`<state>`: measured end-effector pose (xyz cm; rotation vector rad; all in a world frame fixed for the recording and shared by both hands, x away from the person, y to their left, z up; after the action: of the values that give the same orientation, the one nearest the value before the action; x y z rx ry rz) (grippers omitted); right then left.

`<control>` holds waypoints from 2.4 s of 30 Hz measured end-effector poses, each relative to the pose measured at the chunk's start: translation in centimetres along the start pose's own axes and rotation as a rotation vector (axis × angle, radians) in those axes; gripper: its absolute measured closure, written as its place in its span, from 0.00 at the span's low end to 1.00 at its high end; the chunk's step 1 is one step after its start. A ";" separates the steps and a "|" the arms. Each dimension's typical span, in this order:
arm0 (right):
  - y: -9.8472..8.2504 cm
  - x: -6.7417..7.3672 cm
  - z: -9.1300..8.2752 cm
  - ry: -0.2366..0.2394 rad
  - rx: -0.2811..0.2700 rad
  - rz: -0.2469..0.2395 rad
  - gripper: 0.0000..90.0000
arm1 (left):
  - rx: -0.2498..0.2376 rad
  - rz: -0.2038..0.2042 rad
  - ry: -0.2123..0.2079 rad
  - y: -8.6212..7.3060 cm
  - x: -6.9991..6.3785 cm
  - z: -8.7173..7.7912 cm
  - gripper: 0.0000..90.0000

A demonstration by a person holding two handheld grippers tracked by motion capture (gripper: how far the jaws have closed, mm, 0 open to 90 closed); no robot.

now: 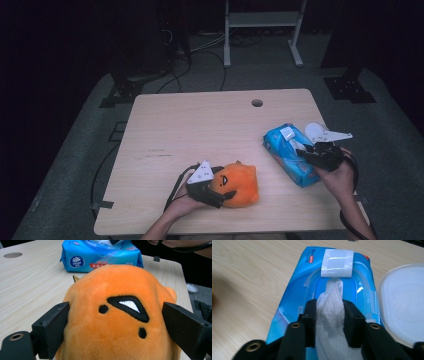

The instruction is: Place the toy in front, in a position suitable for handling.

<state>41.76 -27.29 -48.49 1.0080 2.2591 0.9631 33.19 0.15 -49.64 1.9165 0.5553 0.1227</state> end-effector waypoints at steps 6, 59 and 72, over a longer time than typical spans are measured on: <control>0.2 0.1 -0.1 0.031 -0.007 0.039 0.93 | 0.007 0.018 0.011 0.1 0.0 -0.1 0.09; 6.9 16.5 -0.9 0.598 -0.043 -0.087 0.95 | 0.004 0.018 -0.002 0.1 0.2 0.1 0.06; 8.6 18.7 -7.1 0.702 -0.142 -0.120 0.95 | 0.009 0.023 -0.005 0.1 0.2 0.1 0.06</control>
<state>29.40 -11.49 -40.03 0.5019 2.6973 1.5789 33.44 0.16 -49.67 1.9319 0.5318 0.1301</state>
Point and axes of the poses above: each handheld gripper's, and its own axes: z roughly forward along the jaws, y roughly out of its top, x roughly to its left, the point moved 10 cm from there along z, roughly forward along the jaws, and after that the axes turned 8 degrees about -z, right-handed, at the moved point
